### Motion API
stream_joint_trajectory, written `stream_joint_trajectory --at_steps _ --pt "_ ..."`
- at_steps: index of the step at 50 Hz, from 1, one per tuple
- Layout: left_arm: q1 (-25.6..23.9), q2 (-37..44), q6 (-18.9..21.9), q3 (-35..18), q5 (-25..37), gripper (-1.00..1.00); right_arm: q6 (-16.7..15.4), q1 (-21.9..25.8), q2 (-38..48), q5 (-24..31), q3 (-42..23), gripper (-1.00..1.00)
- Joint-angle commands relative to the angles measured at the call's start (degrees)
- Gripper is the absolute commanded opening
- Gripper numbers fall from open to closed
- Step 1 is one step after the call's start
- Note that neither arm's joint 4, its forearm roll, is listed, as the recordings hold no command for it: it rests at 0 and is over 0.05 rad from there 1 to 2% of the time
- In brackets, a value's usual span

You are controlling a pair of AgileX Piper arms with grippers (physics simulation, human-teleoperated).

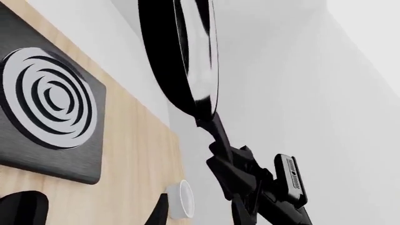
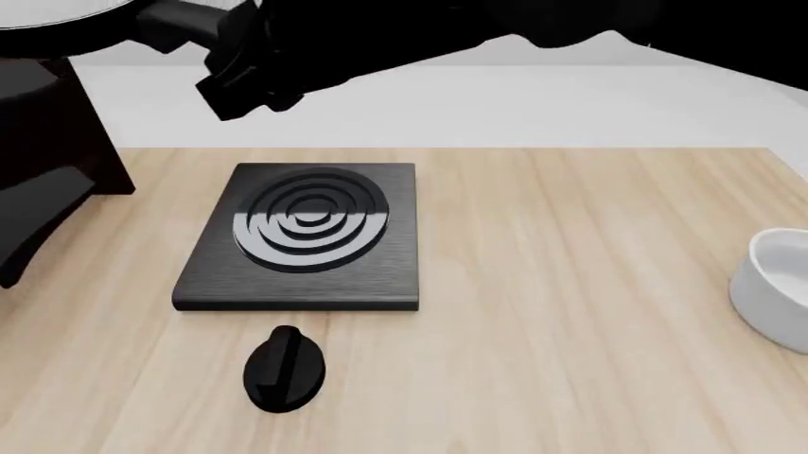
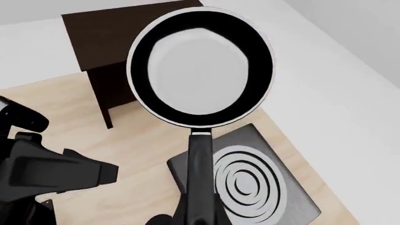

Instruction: Put the frying pan on the cabinet shelf.

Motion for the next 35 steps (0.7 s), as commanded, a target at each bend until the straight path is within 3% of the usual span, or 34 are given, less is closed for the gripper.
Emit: stream_joint_trajectory --at_steps 1,35 --pt "2.55 0.08 0.00 -0.78 0.19 1.00 0.19 1.18 -1.43 0.06 -0.75 -1.00" --pt "1.90 -0.73 -0.52 -0.72 0.77 1.00 3.06 6.01 -0.96 -3.42 4.13 -1.00"
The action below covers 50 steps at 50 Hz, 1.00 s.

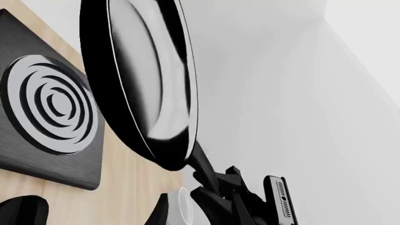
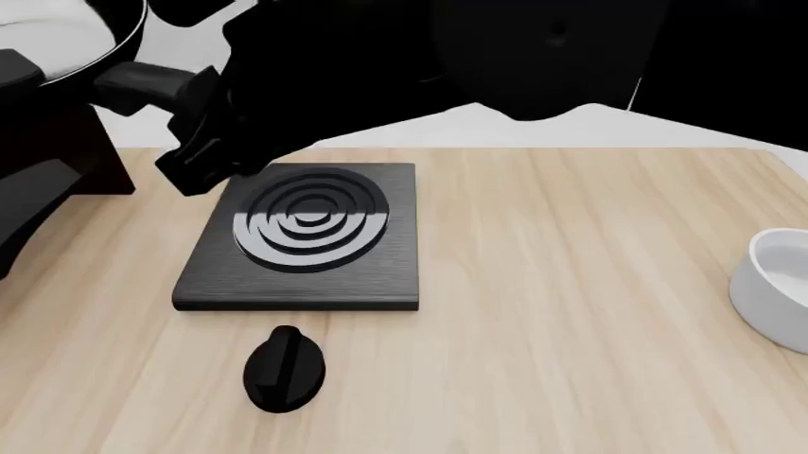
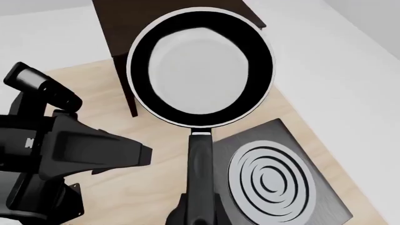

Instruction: Put the frying pan on the cabinet shelf.

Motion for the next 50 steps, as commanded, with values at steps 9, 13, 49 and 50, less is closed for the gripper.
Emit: stream_joint_trajectory --at_steps 9,13,49,50 --pt "-0.04 -0.27 -0.23 -0.30 0.64 1.00 1.62 2.20 -0.64 -3.58 1.04 -1.00" --pt "-0.54 -0.44 -1.43 0.43 0.29 1.00 1.86 2.45 -0.74 -4.01 1.41 -1.00" --pt "-0.68 0.18 -0.88 1.81 -1.07 1.00 2.28 5.82 -0.88 -5.24 2.63 -1.00" --pt "-0.69 0.21 -0.85 1.89 -1.15 1.00 2.38 5.92 -0.91 -5.31 2.73 -1.00"
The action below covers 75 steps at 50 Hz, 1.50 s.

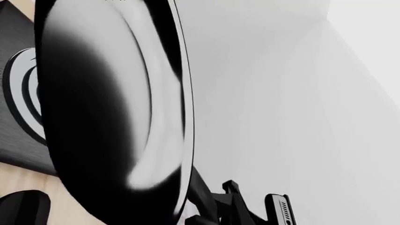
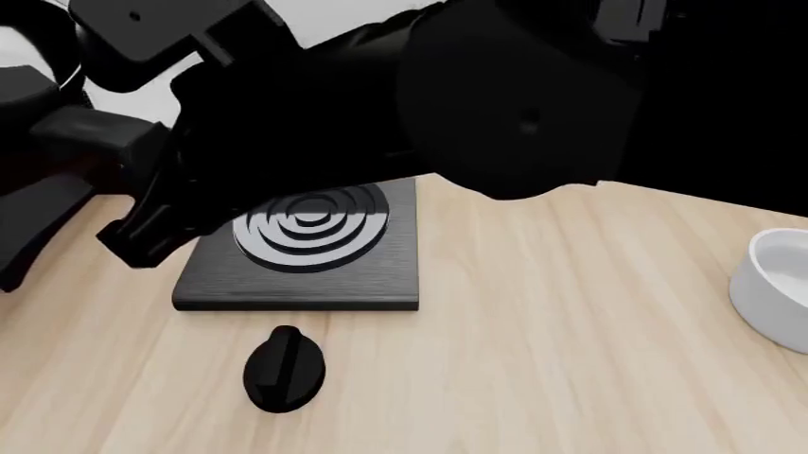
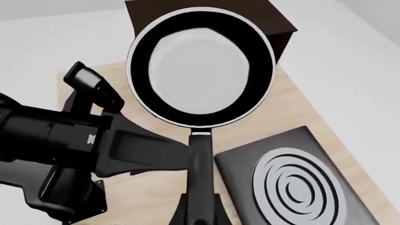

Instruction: Put the frying pan on the cabinet shelf.

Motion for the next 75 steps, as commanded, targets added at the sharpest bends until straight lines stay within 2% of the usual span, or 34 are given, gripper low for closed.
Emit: stream_joint_trajectory --at_steps 1,7,31,38,39,65,66,70,75 --pt "-0.20 0.17 0.06 0.50 -0.39 1.00 0.86 1.15 -0.96 -1.02 -0.70 -1.00" --pt "-0.36 0.18 -0.79 1.25 -0.81 1.00 1.56 2.35 -0.74 -1.09 -0.53 -1.00" --pt "-0.50 0.29 0.01 1.46 -0.81 1.00 1.10 3.75 -0.37 -1.60 -0.30 -1.00" --pt "0.06 0.90 1.45 1.11 0.20 1.00 0.59 3.52 -0.49 -1.68 -0.21 -1.00" --pt "0.30 1.12 1.85 0.80 0.70 -1.00 0.37 3.51 -0.51 -1.69 -0.20 -1.00" --pt "0.64 1.43 3.37 0.55 0.91 -1.00 -0.37 5.12 -0.55 -2.16 -1.20 -1.00" --pt "0.77 1.41 3.60 0.40 0.91 -1.00 -0.75 4.99 -0.46 -2.00 -1.36 1.00" --pt "1.20 1.40 4.70 -0.27 1.11 -1.00 -0.06 4.86 -0.45 -1.93 -1.41 1.00" --pt "1.17 1.19 5.35 -0.51 1.08 -1.00 -0.45 1.83 -1.89 -2.33 -0.31 1.00"
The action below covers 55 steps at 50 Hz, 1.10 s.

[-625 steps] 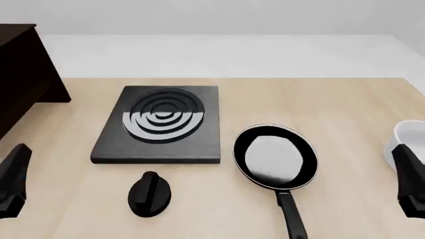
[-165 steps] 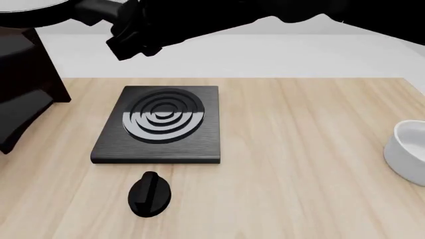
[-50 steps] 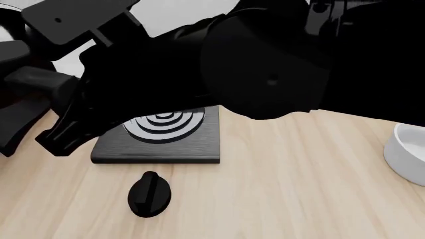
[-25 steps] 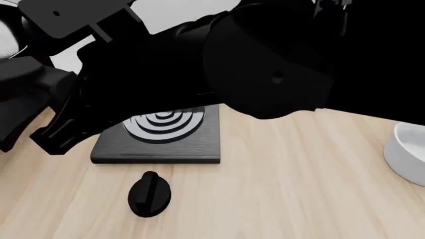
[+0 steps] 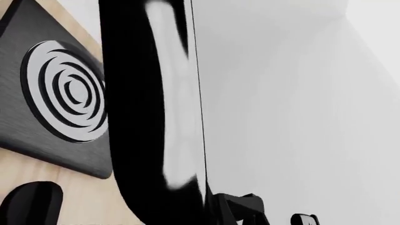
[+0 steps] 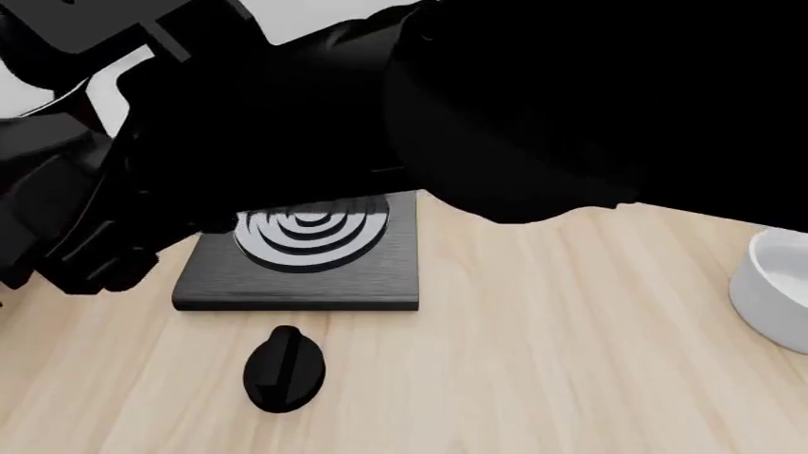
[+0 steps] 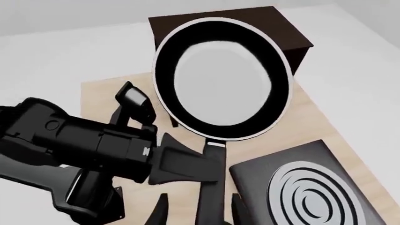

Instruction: Put the frying pan on the cabinet shelf.

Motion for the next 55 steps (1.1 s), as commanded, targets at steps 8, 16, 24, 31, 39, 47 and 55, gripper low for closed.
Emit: stream_joint_trajectory --at_steps 8,16,24,31,39,47,55 --pt "0.42 -0.07 3.39 -1.30 -0.39 -1.00 -1.97 -4.95 -3.47 -0.47 -0.53 1.00" --pt "0.48 -0.06 3.50 -0.98 -0.76 -1.00 -3.99 -9.89 -5.58 -0.16 -1.19 1.00" --pt "0.45 -0.31 3.38 -0.79 -0.77 -1.00 -4.44 -19.87 -7.97 2.30 -0.37 1.00" --pt "0.36 -0.64 3.36 -1.40 0.12 -1.00 -0.28 -26.51 -13.64 -0.72 3.00 1.00" --pt "0.03 -0.99 3.15 -0.61 -0.45 -1.00 1.85 -33.04 -16.99 -0.59 1.50 1.00" --pt "-0.49 -0.95 3.63 -0.23 -0.52 -1.00 1.27 -36.81 -18.42 0.08 0.16 1.00" --pt "-0.55 -0.74 3.80 0.93 -1.49 -1.00 5.06 -40.68 -20.86 -1.64 0.64 1.00"
